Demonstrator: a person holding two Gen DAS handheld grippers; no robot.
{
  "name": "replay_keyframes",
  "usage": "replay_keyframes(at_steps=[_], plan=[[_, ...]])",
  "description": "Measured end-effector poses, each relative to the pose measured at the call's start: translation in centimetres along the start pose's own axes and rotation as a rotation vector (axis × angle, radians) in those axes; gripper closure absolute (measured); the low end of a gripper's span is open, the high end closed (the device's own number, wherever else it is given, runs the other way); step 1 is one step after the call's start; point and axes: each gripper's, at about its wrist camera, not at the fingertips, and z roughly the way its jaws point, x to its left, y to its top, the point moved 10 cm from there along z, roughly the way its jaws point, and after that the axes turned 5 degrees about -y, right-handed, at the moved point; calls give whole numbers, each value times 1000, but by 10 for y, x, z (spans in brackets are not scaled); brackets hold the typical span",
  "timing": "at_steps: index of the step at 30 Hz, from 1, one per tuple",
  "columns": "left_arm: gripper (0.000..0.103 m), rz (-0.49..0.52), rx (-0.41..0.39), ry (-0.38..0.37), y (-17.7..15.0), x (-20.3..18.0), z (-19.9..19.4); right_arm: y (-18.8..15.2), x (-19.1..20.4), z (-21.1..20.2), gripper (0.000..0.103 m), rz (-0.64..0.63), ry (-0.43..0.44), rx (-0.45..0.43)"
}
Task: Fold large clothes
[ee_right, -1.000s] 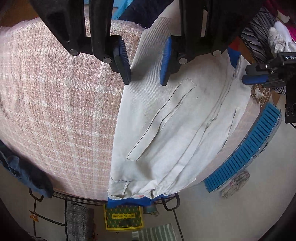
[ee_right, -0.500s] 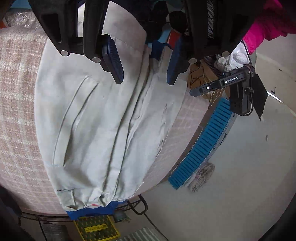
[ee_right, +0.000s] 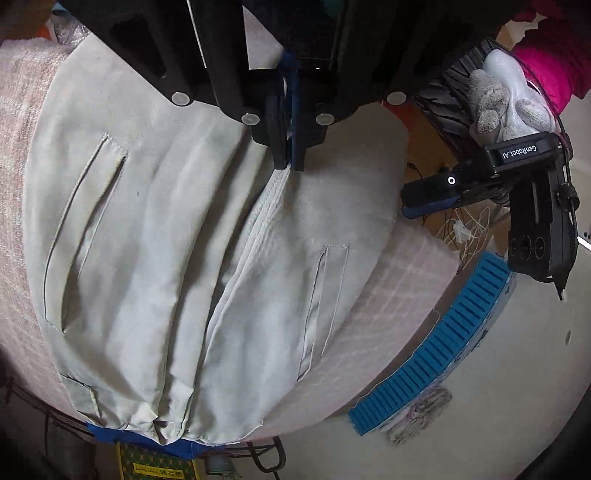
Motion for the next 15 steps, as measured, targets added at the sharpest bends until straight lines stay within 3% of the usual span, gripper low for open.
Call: replay_keyframes(at_steps=[3,5,6,7,11,13,15], plan=[[54,-54,30,-11,-3,10,8,-2,-4,3,103,56,84,4],[54,-85,39,-24,-3,13,10,-3,-1,-2,96,44,103,-5],[54,-85,36,-26,-2,12,9,-3,-2,-8,89,41,119,-23],[54,-76,30,-23,1,11,7,-3,-5,-18,72,45,124,-52],[54,-43,-1,-5,21,9,0,0,-45,-61,60,91,62,-185],[54,-45,1,-7,30,10,2,-2,-78,-74,44,124,-12,-221],[54,-48,19,-3,37,12,9,-8,-110,-79,42,172,-70,-228]])
